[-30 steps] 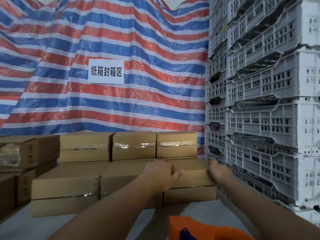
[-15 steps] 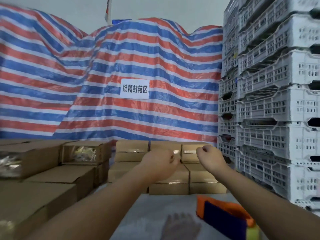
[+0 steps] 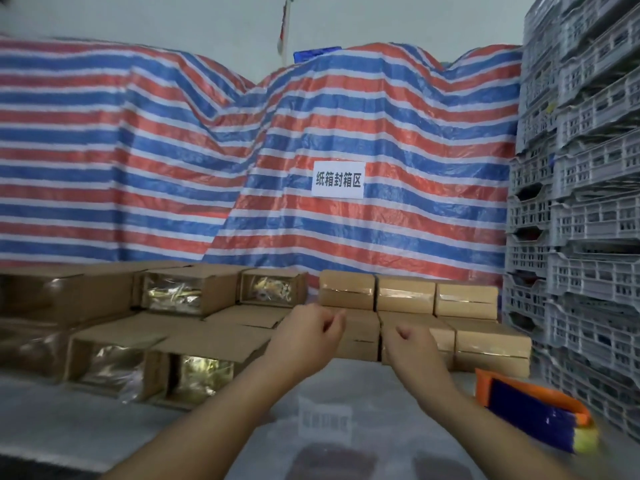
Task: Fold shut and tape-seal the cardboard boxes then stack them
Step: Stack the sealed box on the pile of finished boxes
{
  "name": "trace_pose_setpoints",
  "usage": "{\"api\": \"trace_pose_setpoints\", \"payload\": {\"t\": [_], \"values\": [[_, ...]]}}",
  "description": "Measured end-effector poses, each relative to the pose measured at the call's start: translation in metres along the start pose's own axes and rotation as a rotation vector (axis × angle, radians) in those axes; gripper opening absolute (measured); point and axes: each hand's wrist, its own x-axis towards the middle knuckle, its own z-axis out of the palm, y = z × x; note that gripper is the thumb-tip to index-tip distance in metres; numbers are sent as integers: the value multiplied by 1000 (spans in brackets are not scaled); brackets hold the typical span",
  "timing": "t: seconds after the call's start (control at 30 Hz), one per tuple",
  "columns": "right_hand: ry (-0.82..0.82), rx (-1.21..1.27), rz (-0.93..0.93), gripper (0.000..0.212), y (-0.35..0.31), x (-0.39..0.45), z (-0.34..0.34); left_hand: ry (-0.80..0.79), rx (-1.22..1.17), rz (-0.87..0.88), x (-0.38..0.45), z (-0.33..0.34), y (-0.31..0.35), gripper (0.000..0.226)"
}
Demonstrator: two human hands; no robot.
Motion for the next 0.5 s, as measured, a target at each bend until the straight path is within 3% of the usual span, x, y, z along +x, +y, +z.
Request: {"api": "trace_pose_setpoints", "payload": {"t": [0.2,0.27,0.37,0.5], "values": [[-54,35,42,68,16,-16,36,14,24,-37,-12,2,-36,33],[-39,58,66,61,19,-14,46,-2,54,-50,-14,-4,-43,28],[-140,136,54,51,13,-6,62,-8,126,-75,-16,-23,-53,44],[-328,197,-38,8,-21,13,93,66,142,-160,-12,-57,-66,68]]}}
